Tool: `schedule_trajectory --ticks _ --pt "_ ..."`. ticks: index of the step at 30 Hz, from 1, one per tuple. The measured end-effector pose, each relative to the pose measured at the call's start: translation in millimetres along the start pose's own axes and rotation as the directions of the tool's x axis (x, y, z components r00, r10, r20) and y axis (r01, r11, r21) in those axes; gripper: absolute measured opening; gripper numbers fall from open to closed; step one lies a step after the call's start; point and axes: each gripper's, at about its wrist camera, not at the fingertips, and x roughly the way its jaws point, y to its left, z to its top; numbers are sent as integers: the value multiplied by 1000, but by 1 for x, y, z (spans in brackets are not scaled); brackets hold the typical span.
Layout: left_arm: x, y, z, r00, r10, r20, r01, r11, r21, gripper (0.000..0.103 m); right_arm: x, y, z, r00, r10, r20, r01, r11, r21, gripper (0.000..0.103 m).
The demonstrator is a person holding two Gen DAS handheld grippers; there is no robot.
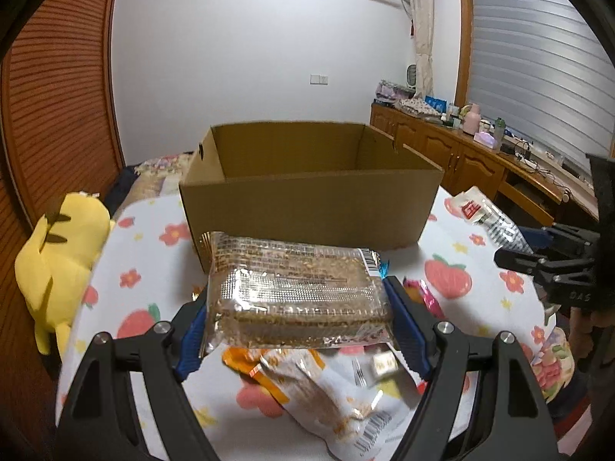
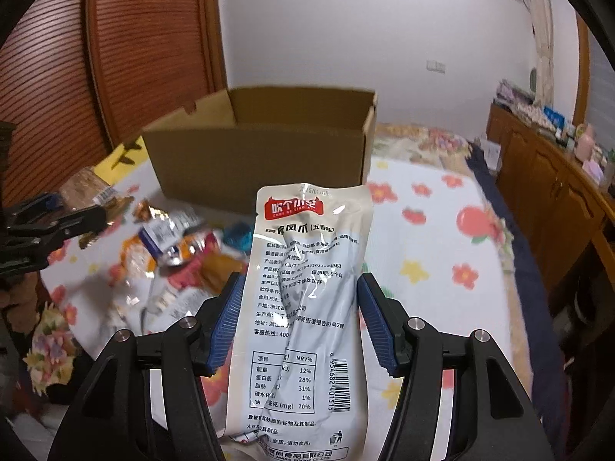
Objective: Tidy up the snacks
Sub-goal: 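Carry both packs over the box and open both tools to drop them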
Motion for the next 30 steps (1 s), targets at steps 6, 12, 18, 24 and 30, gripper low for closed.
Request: schedule_trajectory --ticks 6,12,18,24,30 --pt "-2 9 30 999 15 48 -16 1000 16 80 -13 4 34 998 -13 56 15 999 -52 61" --pt "1 23 57 997 37 72 -38 999 17 80 -16 9 69 993 -24 112 34 995 -90 62" --pt "12 31 75 996 57 73 -59 998 22 80 -11 11 92 989 -22 145 36 995 -94 62" --pt "29 36 87 995 72 64 -74 997 33 80 -2 11 108 987 -24 157 40 994 -101 62" --pt "53 42 98 995 86 44 -87 996 26 80 12 9 121 988 -28 153 43 994 -101 62"
